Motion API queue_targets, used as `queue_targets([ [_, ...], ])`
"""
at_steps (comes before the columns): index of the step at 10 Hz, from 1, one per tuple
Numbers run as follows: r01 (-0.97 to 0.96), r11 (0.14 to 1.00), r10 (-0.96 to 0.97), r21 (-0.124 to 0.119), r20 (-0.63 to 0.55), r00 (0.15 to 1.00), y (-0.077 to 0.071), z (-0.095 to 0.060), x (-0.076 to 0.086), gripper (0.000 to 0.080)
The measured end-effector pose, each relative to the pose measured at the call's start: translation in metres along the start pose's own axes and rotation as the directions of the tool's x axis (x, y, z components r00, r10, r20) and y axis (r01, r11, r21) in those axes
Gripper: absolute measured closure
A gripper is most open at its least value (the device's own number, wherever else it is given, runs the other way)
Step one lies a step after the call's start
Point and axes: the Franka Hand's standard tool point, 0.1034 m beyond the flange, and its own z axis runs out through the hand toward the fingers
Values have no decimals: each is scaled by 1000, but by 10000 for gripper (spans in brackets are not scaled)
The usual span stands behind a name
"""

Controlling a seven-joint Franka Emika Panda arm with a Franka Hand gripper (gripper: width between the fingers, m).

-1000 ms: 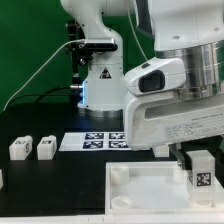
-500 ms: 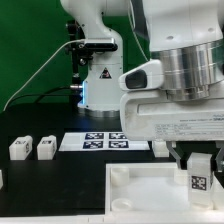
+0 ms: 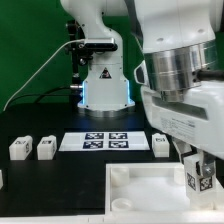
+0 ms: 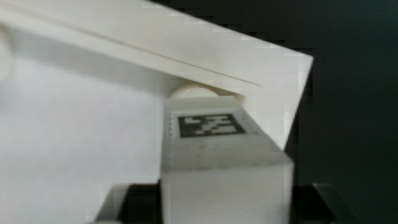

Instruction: Assemble one leg

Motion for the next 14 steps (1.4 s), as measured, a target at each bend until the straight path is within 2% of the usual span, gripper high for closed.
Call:
queue_targets([
  [1, -26, 1000, 26, -1, -1, 1000, 0, 0, -1, 499],
  [2, -27, 1000, 27, -2, -1, 1000, 1, 1, -1, 390],
  [3, 4, 1000, -4, -2, 0, 1000, 1, 1, -1, 390],
  [4, 79, 997, -79, -5, -4, 997, 1, 2, -4, 256],
  [5, 237, 971, -237, -7, 0, 971, 0, 5, -12, 169],
  [7, 556, 831, -556, -8, 8, 831, 0, 7, -20, 155],
  [8, 677, 736, -677, -18, 5, 736, 3, 7, -24, 155],
  [11, 861, 508, -861, -25, 9, 508, 4, 7, -20, 151],
  [12, 934, 351, -936, -58, 15, 353, 4, 6, -16, 151],
  [13, 959, 271, -961, -77, 27, 274, 2, 4, -16, 151],
  [14, 957, 280, -959, -75, 22, 282, 2, 4, -16, 151],
])
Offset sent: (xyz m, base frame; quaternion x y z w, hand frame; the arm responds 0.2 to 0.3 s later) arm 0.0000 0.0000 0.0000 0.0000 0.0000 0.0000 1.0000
